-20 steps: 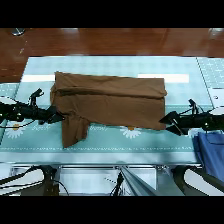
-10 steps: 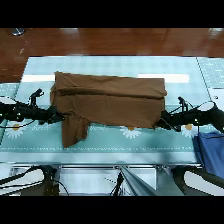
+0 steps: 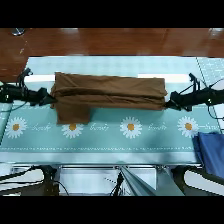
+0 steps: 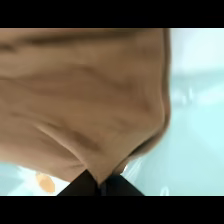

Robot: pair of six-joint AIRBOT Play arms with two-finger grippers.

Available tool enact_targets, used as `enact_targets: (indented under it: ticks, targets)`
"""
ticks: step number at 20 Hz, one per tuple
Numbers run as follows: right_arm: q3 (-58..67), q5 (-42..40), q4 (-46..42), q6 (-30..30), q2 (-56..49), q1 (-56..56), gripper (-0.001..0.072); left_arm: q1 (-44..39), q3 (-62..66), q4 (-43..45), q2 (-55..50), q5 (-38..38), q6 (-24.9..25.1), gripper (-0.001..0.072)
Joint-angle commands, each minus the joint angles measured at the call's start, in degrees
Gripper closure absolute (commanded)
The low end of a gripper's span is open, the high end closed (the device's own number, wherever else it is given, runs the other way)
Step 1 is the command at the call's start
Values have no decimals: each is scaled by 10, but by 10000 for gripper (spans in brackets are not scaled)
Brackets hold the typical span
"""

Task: Fold the shirts.

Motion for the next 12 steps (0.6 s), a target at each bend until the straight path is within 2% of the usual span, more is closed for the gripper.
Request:
enact_targets:
  ticks: [1, 7, 12]
  targets:
    - [75, -15, 54, -11, -45, 2, 674, -33, 118, 0, -69, 22, -47, 685]
    - [184, -36, 98, -11, -146, 2, 674, -55, 341, 0, -214, 22, -138, 685]
    - [236, -40, 119, -14, -210, 2, 674, -68, 432, 0, -305, 16, -156, 684]
